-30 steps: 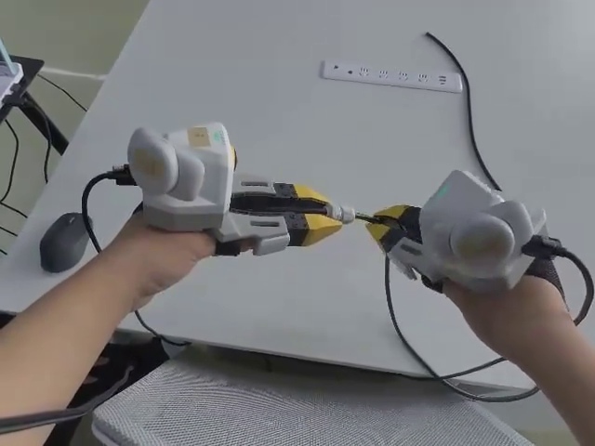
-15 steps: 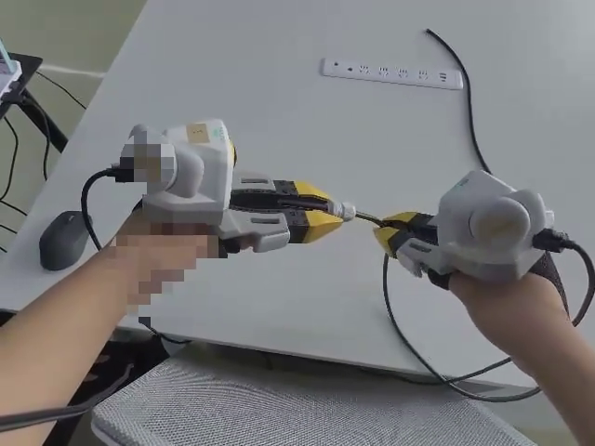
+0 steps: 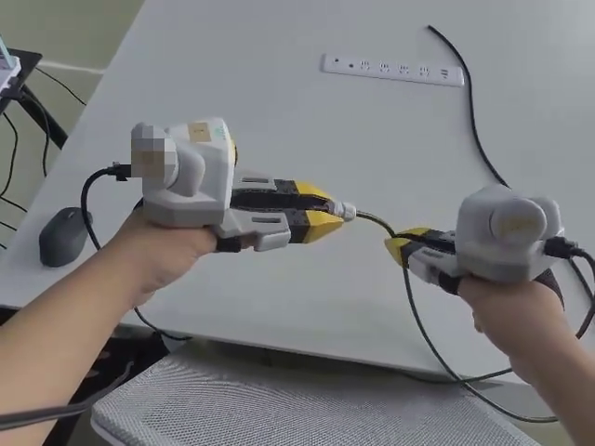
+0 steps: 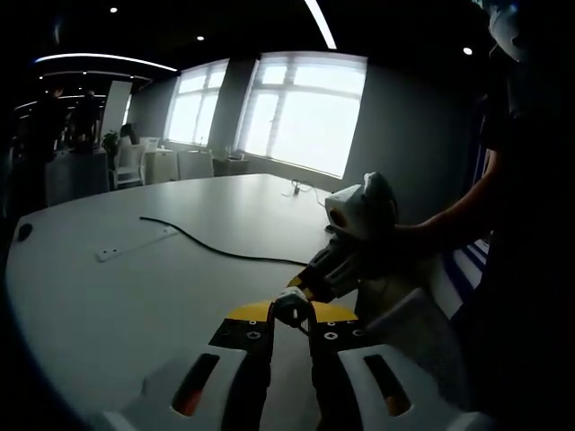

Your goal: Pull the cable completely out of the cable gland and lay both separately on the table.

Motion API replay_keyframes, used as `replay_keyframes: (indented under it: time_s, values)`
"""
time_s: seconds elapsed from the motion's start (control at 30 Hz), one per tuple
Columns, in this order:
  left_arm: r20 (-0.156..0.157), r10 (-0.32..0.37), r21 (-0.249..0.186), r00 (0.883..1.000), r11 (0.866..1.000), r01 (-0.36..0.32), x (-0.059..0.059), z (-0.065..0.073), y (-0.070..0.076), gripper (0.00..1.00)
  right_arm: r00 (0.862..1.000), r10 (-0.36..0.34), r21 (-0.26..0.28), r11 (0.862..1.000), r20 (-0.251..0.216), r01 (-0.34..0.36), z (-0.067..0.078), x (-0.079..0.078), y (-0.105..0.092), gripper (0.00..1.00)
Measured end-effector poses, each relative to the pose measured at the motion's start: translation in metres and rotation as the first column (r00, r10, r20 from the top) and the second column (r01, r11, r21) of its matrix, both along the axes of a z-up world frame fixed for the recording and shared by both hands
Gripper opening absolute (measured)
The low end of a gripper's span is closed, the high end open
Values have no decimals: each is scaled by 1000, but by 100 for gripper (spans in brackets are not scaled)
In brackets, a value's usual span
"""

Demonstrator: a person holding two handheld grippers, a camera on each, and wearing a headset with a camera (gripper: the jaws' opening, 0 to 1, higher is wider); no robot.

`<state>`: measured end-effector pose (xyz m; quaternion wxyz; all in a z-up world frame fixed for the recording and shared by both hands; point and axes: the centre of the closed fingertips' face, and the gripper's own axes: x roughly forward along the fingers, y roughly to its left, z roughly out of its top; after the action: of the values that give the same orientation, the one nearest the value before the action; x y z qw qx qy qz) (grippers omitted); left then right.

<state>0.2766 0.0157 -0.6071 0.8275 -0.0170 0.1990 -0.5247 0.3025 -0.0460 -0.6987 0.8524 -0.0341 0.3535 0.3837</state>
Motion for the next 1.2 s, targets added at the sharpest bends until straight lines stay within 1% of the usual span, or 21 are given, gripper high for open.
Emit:
replay_keyframes:
  time_s: [0.27,0.3,0.33,0.67,0.7,0.77,0.8,0.87,0.9,0.93,0.97,1.0,1.03,1.07,1.1,1.13,1.17,1.2]
  values:
    - [2,1,1,1000,1000,-1,-1,1,2,15,1000,12,-7,1000,18,-12,4,-1,2,2]
    - [4,1,1,1000,1000,-1,-1,1,2,15,999,19,-9,1000,33,-19,5,-1,3,2]
    - [4,2,0,1000,1000,-2,0,1,2,15,999,23,-12,1000,39,-22,6,-1,3,2]
    - [7,1,-2,1000,1000,-1,0,4,2,15,995,68,-41,997,76,-65,7,-2,2,3]
    - [8,-1,0,1000,1000,1,-1,4,2,15,993,77,-38,997,84,-74,9,-3,3,3]
    - [8,-2,3,1000,1000,2,-1,4,2,15,987,89,-33,996,130,-85,18,-2,5,5]
    - [7,-2,2,1000,1000,2,-1,3,2,15,986,97,-37,995,133,-93,19,-3,6,6]
    - [7,-3,4,1000,1000,3,-2,3,2,15,979,126,-49,992,161,-120,27,-5,8,12]
    - [8,-4,5,1000,1000,4,-2,3,2,15,967,159,-56,987,197,-151,34,-5,12,15]
    - [8,-5,6,1000,1000,5,-2,3,2,15,962,169,-53,985,212,-162,38,-6,14,19]
    - [9,-6,6,1000,1000,6,-3,3,1,15,948,203,-55,979,246,-195,47,-7,19,21]
    - [8,-6,5,1000,1000,6,-3,3,1,15,940,221,-68,975,262,-210,52,-8,21,22]
    - [7,-7,5,1000,1000,7,-3,3,1,15,921,257,-87,966,293,-241,60,-8,24,22]
    - [7,-8,7,1000,1000,8,-3,3,1,15,908,281,-96,960,311,-264,65,-9,28,23]
    - [7,-9,8,1000,1000,9,-4,3,1,15,896,308,-109,951,320,-289,68,-10,32,23]
    - [7,-10,8,1000,1000,10,-4,3,1,15,886,325,-122,946,330,-302,71,-11,35,24]
    - [8,-10,9,1000,1000,10,-4,3,1,15,872,352,-145,936,341,-321,72,-11,37,24]
    - [7,-10,9,1000,1000,10,-4,3,1,15,853,384,-171,923,354,-344,74,-14,41,23]
